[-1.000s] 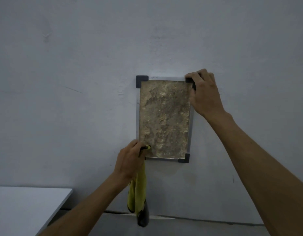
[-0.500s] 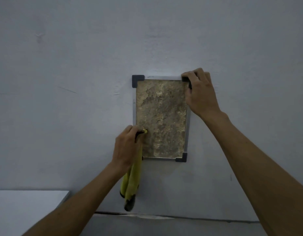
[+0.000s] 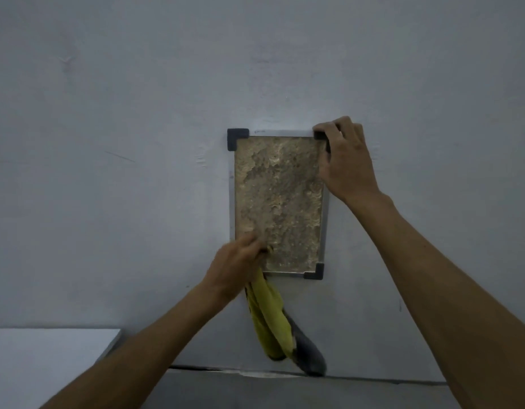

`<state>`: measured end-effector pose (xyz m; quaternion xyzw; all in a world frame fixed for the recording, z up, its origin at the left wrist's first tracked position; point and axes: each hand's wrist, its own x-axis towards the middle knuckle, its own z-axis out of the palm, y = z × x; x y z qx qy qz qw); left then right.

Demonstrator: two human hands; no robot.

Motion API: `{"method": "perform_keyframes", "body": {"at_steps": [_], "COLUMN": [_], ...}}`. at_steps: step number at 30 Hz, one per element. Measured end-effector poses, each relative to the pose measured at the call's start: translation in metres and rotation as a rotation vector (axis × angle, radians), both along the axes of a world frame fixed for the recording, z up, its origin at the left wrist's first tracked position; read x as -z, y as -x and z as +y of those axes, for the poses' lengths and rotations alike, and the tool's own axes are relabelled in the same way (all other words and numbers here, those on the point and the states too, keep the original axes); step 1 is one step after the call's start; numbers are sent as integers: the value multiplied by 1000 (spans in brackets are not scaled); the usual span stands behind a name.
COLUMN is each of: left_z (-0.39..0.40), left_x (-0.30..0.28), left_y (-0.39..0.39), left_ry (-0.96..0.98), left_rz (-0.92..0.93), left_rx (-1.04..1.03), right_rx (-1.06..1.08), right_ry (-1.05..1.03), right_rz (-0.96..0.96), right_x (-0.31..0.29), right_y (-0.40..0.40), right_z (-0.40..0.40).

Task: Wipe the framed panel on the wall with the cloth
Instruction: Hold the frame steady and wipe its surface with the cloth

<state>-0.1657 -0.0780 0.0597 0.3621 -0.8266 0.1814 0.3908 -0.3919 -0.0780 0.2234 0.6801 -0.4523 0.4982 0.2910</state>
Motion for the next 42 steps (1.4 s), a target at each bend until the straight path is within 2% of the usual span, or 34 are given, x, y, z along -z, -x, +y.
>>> {"method": "perform_keyframes", "body": {"at_steps": [1, 2, 3, 7, 9, 14, 15, 18, 19, 23, 26, 29, 31, 34, 37, 42], "left_z": [3, 2, 1, -5, -8, -2, -2, -2, -1, 4, 3, 4, 6, 6, 6, 7], "left_x": [11, 20, 22, 10, 7, 25, 24, 21, 23, 37, 33, 31, 32, 37, 32, 31], "left_y": [0, -3, -5, -4, 0, 19, 21, 32, 41, 85, 80, 75, 87, 99, 84, 92], "left_ry": [-19, -11, -12, 35, 55, -11, -22, -47, -60, -159, -105, -53, -123, -163, -130, -141], "left_rz": [-119, -139, -50, 587, 697, 441, 495, 838, 891, 852, 847, 979, 1028, 903, 869, 1118], "left_rx": [-12, -17, -12, -110, -152, -64, -78, -122, -137, -143, -159, -183, -182, -174, -150, -173], "right_rx": [0, -1, -3, -3, -1, -9, -12, -15, -17, -18, -23, -41, -47, -48, -59, -95], "right_ry": [-4, -7, -8, -9, -7, 8, 10, 10, 6, -3, -9, -2, -2, -3, 2, -8], "right_rz": [-2, -4, -4, -1, -3, -21, -22, -22, -22, -19, -9, -4, -4, 5, 2, 10], "right_x": [0, 0, 1, 1, 0, 3, 4, 5, 4, 3, 3, 2, 2, 1, 0, -1], "right_y": [0, 0, -1, 0, 0, -1, -1, -1, -1, -1, 1, 5, 6, 5, 7, 12], "right_z": [0, 1, 1, 2, 0, -3, -3, -3, -3, -1, -1, -1, -2, -2, -3, -3]}}
